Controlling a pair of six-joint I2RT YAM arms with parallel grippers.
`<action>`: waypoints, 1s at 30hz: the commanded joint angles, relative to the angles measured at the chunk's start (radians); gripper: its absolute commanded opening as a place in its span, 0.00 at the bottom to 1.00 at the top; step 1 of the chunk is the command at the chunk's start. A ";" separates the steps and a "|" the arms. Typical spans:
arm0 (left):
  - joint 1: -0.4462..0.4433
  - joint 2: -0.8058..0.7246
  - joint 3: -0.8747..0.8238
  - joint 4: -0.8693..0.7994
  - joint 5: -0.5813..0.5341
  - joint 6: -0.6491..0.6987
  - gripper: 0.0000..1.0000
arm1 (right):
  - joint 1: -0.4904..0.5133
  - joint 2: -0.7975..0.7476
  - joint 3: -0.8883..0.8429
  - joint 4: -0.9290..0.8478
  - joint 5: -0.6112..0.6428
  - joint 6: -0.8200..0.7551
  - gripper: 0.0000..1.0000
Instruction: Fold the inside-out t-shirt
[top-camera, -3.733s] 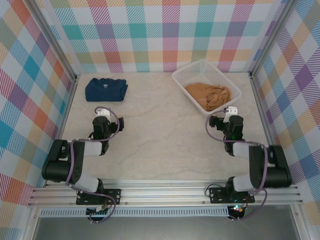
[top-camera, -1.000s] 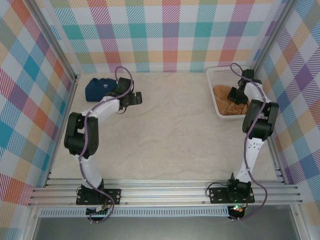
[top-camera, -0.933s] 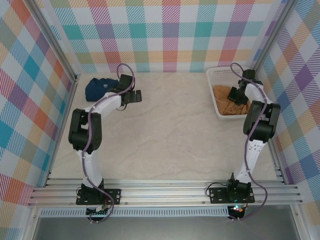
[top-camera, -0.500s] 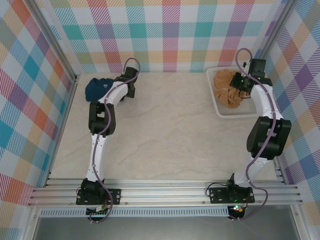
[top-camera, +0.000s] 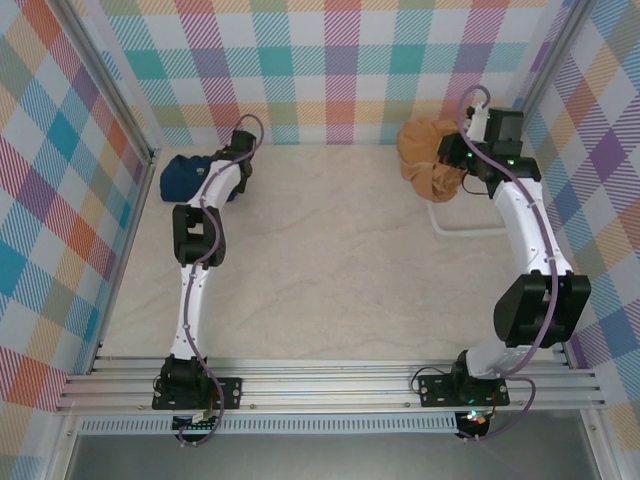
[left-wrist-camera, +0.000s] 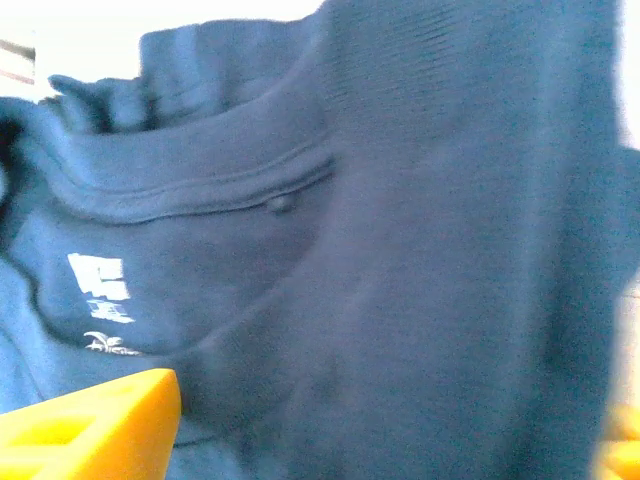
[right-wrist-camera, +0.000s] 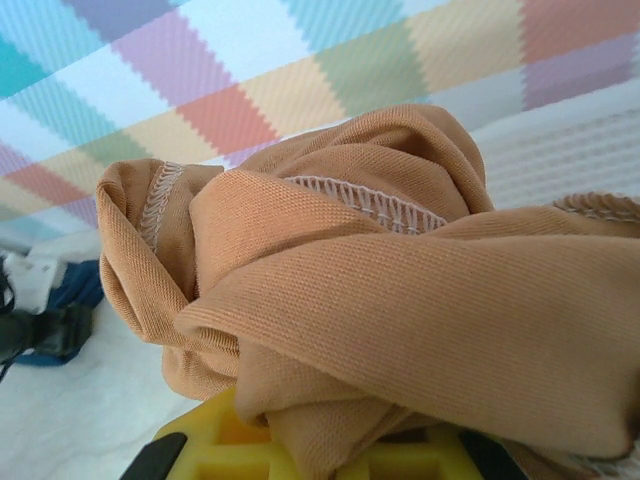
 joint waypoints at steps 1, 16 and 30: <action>0.081 0.037 0.034 -0.007 -0.080 0.069 0.72 | 0.066 -0.034 0.042 0.019 -0.034 0.017 0.00; 0.022 -0.500 -0.352 0.061 0.525 -0.297 0.90 | 0.475 0.047 0.105 -0.144 -0.010 0.069 0.02; -0.206 -1.157 -1.395 0.506 0.766 -0.647 0.93 | 0.465 0.059 -0.337 -0.098 -0.004 0.010 0.78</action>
